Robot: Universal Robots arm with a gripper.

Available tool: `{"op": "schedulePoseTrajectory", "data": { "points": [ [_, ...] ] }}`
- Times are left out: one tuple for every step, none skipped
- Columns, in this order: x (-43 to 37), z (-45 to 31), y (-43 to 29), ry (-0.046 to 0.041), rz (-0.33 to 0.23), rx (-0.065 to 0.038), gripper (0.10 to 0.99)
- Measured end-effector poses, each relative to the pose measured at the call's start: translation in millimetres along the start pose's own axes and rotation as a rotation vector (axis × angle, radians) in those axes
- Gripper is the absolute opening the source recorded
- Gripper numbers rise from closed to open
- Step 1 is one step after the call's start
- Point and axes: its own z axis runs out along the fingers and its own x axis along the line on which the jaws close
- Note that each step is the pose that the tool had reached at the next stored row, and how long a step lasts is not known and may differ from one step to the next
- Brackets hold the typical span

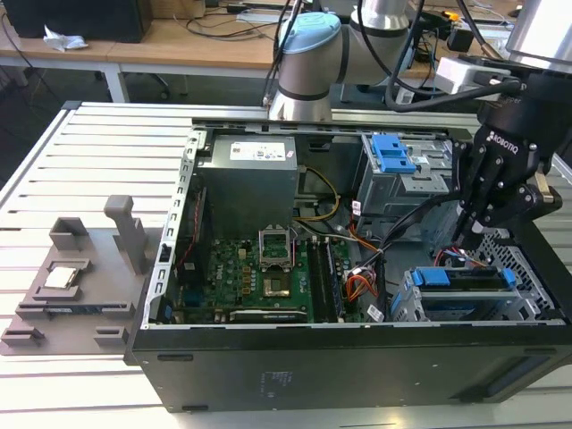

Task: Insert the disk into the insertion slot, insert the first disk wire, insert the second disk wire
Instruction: 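Insert the second disk wire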

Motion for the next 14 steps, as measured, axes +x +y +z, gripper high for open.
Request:
{"op": "schedulePoseTrajectory", "data": {
  "points": [
    [0.0,0.0,0.0,-0.0001,0.0,0.0,0.208],
    [0.0,0.0,0.0,0.0,0.0,0.0,0.22],
    [0.0,0.0,0.1,0.0,0.0,0.0,0.22],
    [0.0,0.0,0.1,0.0,0.0,0.0,0.278],
    [0.0,0.0,0.1,0.0,-0.001,0.0,0.345],
    [0.0,0.0,0.1,0.0,-0.001,0.0,0.345],
    [0.0,0.0,0.2,0.0,-0.001,0.0,0.345],
    [-0.1,0.1,0.5,0.0,-0.001,0.0,0.345],
    [-0.2,0.3,1.4,-0.0001,0.0,0.0,0.345],
    [-0.3,0.7,4.0,0.0,-0.001,0.0,0.345],
    [-0.5,1.2,6.8,0.0,-0.001,0.0,0.345],
    [-0.6,1.6,8.7,0.0,-0.001,0.0,0.345],
    [-0.8,2.3,11.6,-0.0002,-0.001,0.0,0.345],
    [-0.9,2.6,12.2,-0.0002,-0.001,0.0,0.345]
  ]
}}
